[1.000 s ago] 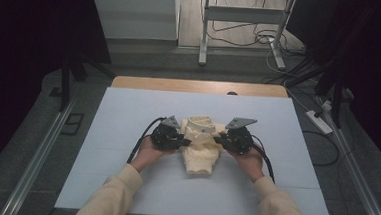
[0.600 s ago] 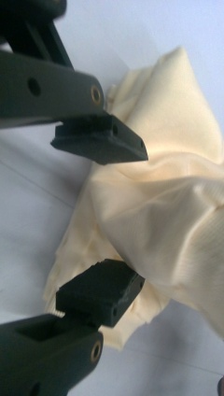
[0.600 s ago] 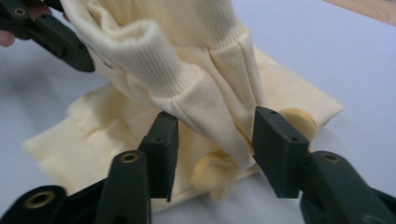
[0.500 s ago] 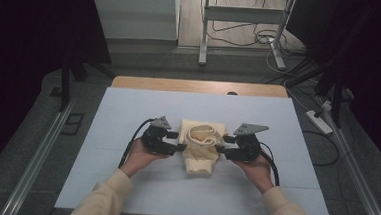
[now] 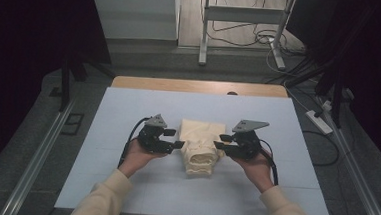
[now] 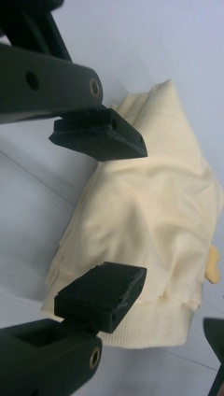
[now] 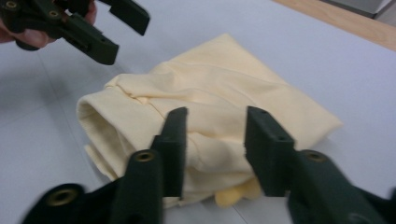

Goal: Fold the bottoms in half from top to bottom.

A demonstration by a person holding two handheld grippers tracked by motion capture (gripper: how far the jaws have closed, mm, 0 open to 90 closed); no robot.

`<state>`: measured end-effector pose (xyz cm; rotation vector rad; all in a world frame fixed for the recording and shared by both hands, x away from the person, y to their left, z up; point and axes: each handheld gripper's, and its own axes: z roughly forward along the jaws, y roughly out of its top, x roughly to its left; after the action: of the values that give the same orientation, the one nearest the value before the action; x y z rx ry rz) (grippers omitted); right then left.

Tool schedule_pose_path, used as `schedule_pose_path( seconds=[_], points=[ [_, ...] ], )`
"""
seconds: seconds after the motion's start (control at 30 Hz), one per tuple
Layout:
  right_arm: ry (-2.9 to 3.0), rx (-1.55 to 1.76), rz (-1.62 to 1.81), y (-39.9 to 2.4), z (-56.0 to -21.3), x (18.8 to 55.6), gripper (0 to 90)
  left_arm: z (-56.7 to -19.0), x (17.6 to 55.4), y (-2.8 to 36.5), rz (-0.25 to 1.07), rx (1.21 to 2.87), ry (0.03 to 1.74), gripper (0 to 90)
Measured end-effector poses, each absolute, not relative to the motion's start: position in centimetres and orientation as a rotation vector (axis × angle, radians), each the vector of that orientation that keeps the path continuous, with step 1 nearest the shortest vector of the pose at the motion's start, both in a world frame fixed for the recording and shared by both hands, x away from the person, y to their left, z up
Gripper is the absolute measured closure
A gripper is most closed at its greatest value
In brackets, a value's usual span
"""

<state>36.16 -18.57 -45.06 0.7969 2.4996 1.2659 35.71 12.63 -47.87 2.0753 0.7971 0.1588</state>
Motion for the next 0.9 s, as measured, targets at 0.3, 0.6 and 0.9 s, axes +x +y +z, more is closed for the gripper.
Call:
schedule_pose_path(
  seconds=[0.3, 0.6, 0.9],
  points=[
    [2.653, 0.705, 1.205, -15.0, -45.6, 35.4, 88.0, -47.9, 35.7, 12.9, 0.169, 2.074, 0.817, 35.8],
    [2.748, 0.689, 1.077, -14.8, -48.9, 33.8, 88.8, -48.1, 35.8, 12.9, 0.163, 2.086, 0.830, 35.0],
    [2.744, 0.702, 1.119, -15.0, -49.4, 34.0, 88.8, -48.3, 35.8, 13.0, 0.160, 2.093, 0.834, 34.1]
  ],
)
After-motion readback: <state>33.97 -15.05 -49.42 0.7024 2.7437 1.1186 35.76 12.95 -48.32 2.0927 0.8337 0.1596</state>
